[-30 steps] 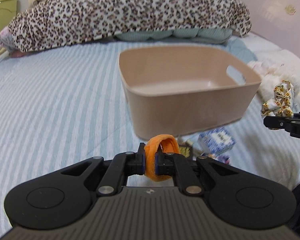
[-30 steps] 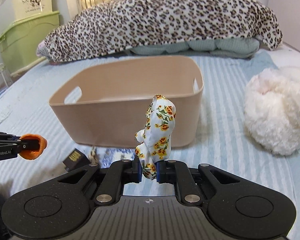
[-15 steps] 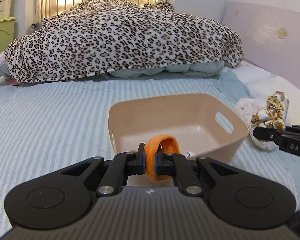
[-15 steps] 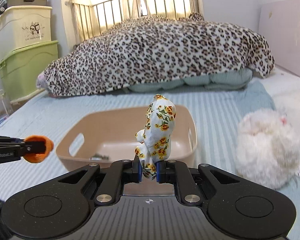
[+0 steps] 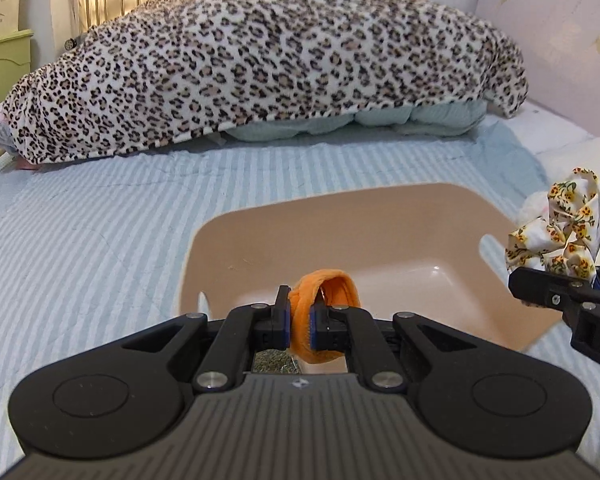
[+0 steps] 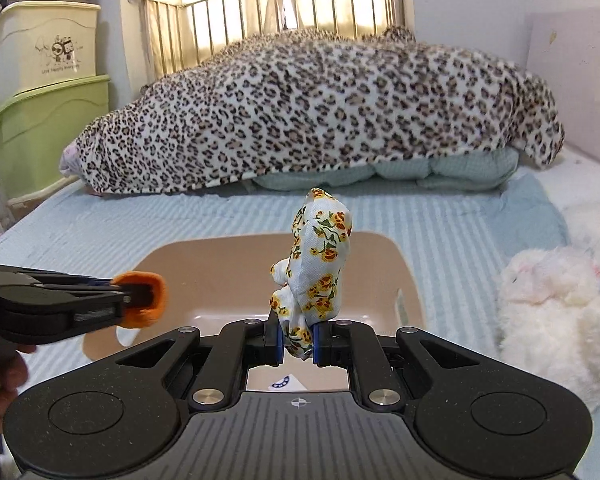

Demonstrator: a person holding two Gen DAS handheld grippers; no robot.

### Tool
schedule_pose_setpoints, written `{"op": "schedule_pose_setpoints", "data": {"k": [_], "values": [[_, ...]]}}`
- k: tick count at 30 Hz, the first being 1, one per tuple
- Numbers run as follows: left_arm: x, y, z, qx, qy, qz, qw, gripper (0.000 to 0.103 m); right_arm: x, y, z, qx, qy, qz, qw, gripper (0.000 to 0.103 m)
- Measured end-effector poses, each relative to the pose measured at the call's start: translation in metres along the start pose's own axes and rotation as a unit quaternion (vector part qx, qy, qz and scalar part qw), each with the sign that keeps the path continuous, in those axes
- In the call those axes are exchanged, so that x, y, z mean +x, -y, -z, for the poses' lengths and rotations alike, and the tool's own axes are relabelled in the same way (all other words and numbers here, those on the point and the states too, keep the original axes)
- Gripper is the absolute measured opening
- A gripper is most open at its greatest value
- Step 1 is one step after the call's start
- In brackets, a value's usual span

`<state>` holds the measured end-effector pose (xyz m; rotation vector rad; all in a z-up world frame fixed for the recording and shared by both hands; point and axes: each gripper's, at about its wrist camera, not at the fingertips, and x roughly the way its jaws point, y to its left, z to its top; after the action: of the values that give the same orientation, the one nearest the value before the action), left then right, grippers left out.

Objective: Organize objects
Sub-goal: 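Lift both items over the basket and open both tools to release them, then grasp the black gold-print box with left tool while right tool grasps small blue box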

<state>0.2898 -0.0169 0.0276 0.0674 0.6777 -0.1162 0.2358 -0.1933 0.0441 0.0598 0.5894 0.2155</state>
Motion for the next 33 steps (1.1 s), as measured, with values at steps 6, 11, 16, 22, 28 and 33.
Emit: {"op": "schedule_pose_setpoints", "data": {"k": [6, 11, 16, 22, 28, 33], "values": [[0.037, 0.005, 0.004, 0.015, -0.034, -0.024, 0.999, 0.009, 0.042, 0.012, 0.008, 0.02, -0.037, 0.016, 0.999, 0.012], [0.058, 0.004, 0.014, 0.016, -0.064, -0.026, 0.9975, 0.01, 0.068, 0.016, 0.013, 0.02, -0.067, 0.027, 0.997, 0.012], [0.058, 0.004, 0.019, 0.015, -0.062, -0.031, 0.9975, 0.014, 0.076, 0.011, 0.013, 0.009, -0.079, 0.032, 0.996, 0.025], [0.029, 0.005, 0.014, 0.028, -0.036, -0.027, 0.9986, 0.063, 0.056, 0.005, 0.01, -0.002, -0.052, 0.036, 0.998, 0.056], [-0.01, -0.004, 0.01, 0.024, -0.02, -0.018, 0.9994, 0.074, 0.02, 0.007, 0.003, 0.012, -0.019, 0.026, 0.999, 0.077], [-0.04, -0.007, 0.019, 0.04, -0.004, -0.029, 0.9988, 0.082, -0.008, 0.0, 0.011, 0.003, -0.012, 0.026, 1.0, 0.09]]}}
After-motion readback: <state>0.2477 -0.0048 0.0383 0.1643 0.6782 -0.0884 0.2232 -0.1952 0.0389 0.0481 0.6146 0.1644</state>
